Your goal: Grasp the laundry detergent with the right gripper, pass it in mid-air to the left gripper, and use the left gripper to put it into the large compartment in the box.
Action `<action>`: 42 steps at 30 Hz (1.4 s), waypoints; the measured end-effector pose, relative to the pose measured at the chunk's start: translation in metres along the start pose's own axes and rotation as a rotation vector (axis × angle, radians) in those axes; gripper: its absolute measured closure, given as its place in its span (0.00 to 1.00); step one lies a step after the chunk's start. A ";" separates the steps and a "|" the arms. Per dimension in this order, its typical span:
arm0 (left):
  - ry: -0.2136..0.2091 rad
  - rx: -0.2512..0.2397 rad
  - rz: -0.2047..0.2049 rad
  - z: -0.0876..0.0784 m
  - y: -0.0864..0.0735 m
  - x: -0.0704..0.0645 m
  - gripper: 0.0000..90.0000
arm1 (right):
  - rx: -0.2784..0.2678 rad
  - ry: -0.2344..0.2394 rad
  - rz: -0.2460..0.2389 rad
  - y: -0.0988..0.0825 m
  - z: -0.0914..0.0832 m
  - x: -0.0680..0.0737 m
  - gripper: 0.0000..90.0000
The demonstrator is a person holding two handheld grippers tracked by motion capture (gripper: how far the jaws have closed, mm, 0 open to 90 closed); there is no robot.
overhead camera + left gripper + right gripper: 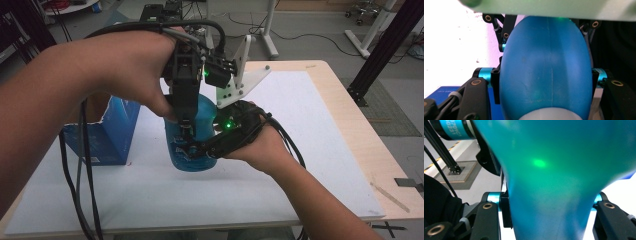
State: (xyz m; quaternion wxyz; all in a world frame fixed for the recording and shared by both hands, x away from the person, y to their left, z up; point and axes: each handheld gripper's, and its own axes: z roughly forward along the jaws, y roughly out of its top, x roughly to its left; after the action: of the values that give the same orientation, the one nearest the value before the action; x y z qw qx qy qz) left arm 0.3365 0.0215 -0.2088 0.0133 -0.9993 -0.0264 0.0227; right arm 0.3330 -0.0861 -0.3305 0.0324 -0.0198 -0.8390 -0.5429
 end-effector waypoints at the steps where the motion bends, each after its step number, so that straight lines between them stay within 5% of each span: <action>1: -0.004 0.015 -0.006 0.000 0.000 0.000 0.44 | 0.001 0.003 -0.003 0.000 0.000 0.000 0.51; 15: 0.007 0.001 -0.006 -0.004 0.001 -0.002 0.44 | -0.023 0.007 -0.016 0.000 -0.003 0.000 0.49; 21: 0.000 0.013 -0.019 -0.003 0.001 -0.001 0.44 | -0.033 0.015 0.011 0.000 -0.008 0.001 0.36; 31: -0.004 0.010 -0.049 -0.005 -0.005 0.001 0.44 | 0.023 -0.025 0.043 -0.008 -0.026 0.000 0.15; 42: -0.017 0.006 -0.110 -0.019 -0.023 0.007 0.44 | 0.094 -0.068 0.057 -0.008 -0.052 -0.006 0.12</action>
State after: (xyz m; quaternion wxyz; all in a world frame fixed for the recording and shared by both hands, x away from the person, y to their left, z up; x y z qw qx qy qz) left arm 0.3435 0.0443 -0.1898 0.0172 -0.9961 -0.0815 0.0306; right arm 0.3396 -0.1363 -0.3167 0.0204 -0.0606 -0.8631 -0.5009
